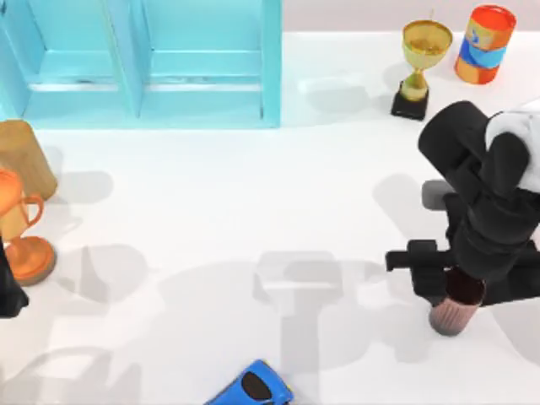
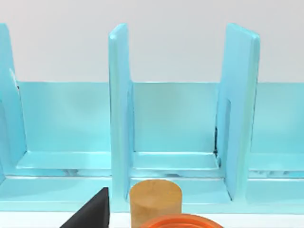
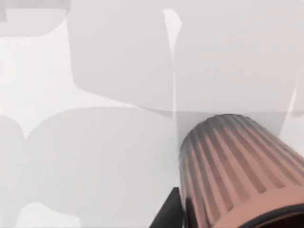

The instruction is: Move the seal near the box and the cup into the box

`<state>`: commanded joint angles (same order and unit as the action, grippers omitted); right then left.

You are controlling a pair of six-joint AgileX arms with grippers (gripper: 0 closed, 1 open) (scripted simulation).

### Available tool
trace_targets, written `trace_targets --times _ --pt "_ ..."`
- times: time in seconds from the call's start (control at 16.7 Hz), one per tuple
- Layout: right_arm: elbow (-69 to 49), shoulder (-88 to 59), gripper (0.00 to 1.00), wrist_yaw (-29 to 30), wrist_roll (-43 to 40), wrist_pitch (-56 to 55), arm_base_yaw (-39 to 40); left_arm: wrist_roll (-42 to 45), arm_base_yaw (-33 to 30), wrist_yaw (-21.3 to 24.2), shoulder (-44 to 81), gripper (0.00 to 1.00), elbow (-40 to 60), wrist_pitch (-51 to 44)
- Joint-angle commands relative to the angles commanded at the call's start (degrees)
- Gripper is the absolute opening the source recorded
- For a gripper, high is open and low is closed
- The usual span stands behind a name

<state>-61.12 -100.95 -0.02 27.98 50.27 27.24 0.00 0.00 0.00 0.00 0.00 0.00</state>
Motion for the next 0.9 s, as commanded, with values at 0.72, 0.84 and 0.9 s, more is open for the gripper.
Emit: trace_targets --times 0.72,0.84,0.9 --pt "-5.89 6.62 0.0 -0.02 -10.85 13.54 -11.06 0.0 0.0 0.0 0.0 1.0 0.0 0.0" --pt "-8.18 9.73 0.0 -0.03 -15.85 18.92 -15.83 0.0 0.0 0.0 0.0 1.0 0.0 0.0" --pt "-9.05 11.04 0.0 -0.03 -17.6 20.71 -17.56 0.0 0.0 0.0 0.0 1.0 0.0 0.0"
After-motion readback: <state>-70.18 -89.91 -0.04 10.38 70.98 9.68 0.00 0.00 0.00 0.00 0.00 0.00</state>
